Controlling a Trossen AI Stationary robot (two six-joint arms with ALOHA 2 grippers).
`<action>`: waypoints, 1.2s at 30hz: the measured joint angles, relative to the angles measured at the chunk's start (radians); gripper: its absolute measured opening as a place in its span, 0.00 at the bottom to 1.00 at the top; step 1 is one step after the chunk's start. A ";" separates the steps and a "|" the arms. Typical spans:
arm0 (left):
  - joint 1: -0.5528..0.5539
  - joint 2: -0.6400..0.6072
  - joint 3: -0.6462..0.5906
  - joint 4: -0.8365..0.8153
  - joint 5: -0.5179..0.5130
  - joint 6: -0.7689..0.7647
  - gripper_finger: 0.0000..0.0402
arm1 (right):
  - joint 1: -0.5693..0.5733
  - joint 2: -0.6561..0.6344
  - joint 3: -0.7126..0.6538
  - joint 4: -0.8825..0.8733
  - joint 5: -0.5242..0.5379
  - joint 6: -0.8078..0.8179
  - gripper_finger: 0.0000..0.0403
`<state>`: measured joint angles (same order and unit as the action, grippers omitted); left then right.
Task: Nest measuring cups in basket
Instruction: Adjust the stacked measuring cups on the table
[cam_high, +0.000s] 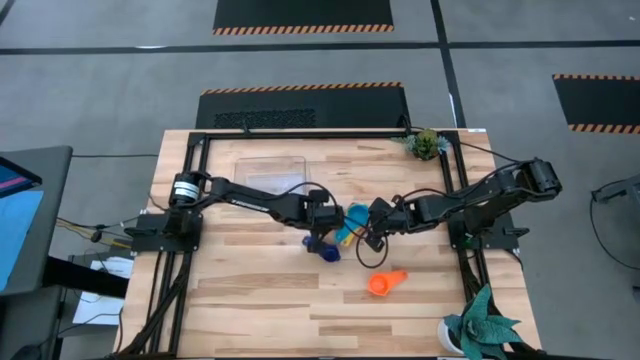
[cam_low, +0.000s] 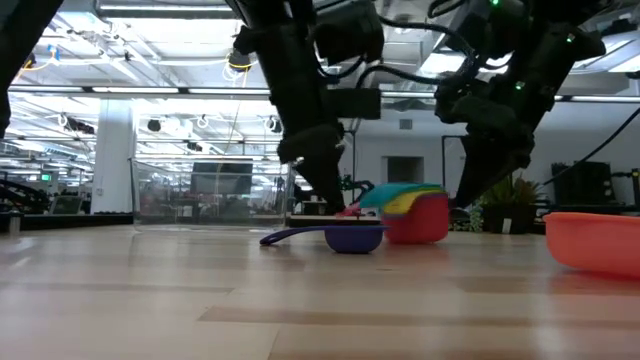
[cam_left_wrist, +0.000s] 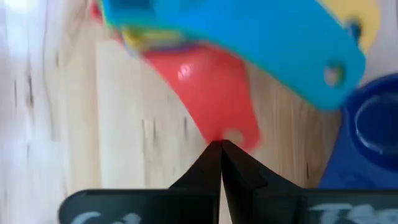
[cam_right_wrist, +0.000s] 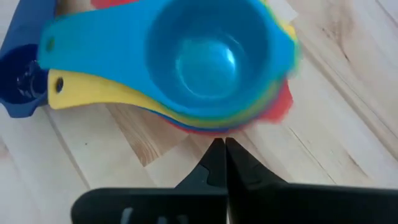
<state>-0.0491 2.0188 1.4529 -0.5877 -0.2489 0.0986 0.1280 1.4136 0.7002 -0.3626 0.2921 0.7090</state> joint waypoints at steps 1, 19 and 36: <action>0.002 -0.009 -0.001 -0.005 0.000 0.001 0.00 | -0.001 0.000 0.000 -0.002 0.002 0.000 0.01; 0.081 -0.022 0.018 0.024 -0.080 0.136 0.00 | 0.052 0.000 0.000 0.027 -0.007 0.061 0.01; 0.093 0.022 0.016 0.078 0.003 0.236 0.00 | 0.146 0.000 0.000 0.111 0.051 0.125 0.01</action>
<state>0.0441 2.0412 1.4688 -0.5094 -0.2459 0.3345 0.2738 1.4136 0.7002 -0.2515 0.3430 0.8341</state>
